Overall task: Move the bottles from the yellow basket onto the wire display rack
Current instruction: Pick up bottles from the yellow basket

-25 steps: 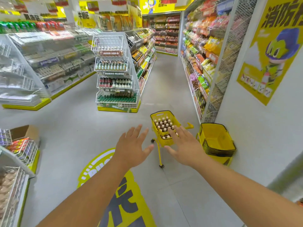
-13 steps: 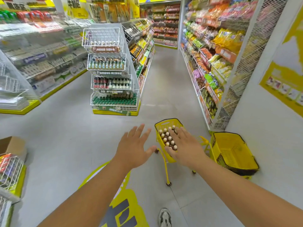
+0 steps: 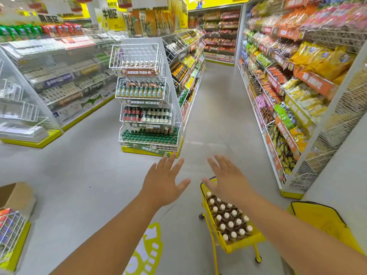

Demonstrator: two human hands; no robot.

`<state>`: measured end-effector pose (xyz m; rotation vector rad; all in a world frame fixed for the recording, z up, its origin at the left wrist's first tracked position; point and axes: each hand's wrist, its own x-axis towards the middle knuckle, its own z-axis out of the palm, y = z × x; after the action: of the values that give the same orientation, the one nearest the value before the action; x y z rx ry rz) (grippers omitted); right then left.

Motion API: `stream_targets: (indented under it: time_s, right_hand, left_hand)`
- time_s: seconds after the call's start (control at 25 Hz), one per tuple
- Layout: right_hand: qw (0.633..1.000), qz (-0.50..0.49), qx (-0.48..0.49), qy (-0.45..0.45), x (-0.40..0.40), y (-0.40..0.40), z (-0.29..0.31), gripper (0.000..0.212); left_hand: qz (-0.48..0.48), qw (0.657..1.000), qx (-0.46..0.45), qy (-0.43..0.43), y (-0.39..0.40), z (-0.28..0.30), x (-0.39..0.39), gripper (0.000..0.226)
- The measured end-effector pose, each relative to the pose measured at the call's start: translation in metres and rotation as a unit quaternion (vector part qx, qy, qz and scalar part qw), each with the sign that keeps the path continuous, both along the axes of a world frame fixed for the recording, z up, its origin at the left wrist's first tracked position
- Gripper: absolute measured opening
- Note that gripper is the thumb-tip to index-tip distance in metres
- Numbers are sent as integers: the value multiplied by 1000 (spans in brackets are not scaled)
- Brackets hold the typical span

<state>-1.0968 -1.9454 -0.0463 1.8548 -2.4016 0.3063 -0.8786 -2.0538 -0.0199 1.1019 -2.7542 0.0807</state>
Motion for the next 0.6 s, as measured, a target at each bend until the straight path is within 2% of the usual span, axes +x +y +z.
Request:
stream_targets:
  time_s: [0.32, 0.6]
  right_hand:
    - [1000, -23, 13, 1, -35, -124, -13, 83]
    - [993, -113, 40, -16, -51, -228, -23, 87]
  left_hand:
    - [-28, 1000, 9, -3, -143, -10, -45, 81]
    - [-102, 994, 31, -21, -293, -24, -79, 83]
